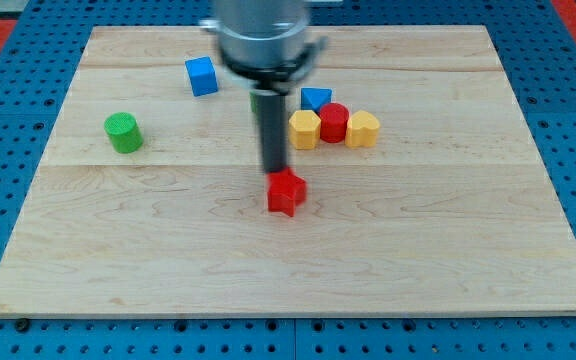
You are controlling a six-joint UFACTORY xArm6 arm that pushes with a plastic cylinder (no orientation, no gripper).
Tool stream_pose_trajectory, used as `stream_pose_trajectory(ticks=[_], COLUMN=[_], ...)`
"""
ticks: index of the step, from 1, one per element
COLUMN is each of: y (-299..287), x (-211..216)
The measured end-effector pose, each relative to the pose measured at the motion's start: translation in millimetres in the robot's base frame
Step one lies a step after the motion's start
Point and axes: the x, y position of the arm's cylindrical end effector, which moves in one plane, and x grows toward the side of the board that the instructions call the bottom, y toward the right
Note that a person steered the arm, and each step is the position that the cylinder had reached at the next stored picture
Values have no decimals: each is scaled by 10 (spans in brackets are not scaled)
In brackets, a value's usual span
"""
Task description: Move the red star to the right side of the board
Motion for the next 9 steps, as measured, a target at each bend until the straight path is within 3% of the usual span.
stream_pose_trajectory(ticks=[1, 3, 5, 7, 8, 9], y=[19, -1010, -107, 1290, 1594, 1468], x=[468, 722, 824, 442, 439, 672])
